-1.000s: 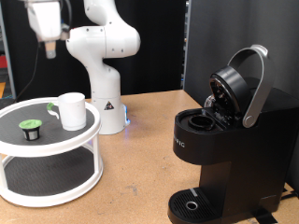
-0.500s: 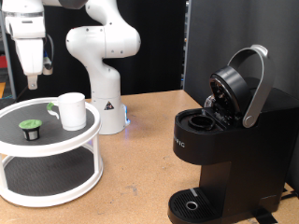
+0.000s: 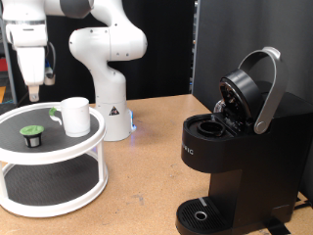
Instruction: Make a cup of coffee with the keurig machine
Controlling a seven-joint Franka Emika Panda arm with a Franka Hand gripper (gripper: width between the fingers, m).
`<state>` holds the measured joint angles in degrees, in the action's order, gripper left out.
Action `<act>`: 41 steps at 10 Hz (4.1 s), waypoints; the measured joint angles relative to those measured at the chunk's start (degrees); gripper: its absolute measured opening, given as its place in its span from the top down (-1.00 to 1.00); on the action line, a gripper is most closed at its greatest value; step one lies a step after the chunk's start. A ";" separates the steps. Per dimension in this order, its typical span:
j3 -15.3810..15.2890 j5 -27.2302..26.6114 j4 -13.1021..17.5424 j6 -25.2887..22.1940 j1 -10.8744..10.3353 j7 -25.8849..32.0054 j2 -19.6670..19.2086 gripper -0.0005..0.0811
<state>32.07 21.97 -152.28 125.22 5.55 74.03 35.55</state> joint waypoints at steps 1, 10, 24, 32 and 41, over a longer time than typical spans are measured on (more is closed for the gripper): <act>0.79 0.01 -1.03 2.27 0.00 0.00 -0.70 -0.99; 3.39 -1.28 -3.32 13.42 -2.09 5.35 -11.04 -0.99; 5.82 -8.92 0.92 9.97 -3.31 12.40 -13.53 -0.99; 4.61 -10.51 8.42 -3.48 -3.32 13.42 -7.59 -0.99; 4.84 -9.23 2.53 6.82 -3.23 13.29 -10.73 -0.99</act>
<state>36.91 12.74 -149.76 132.04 2.32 87.32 24.82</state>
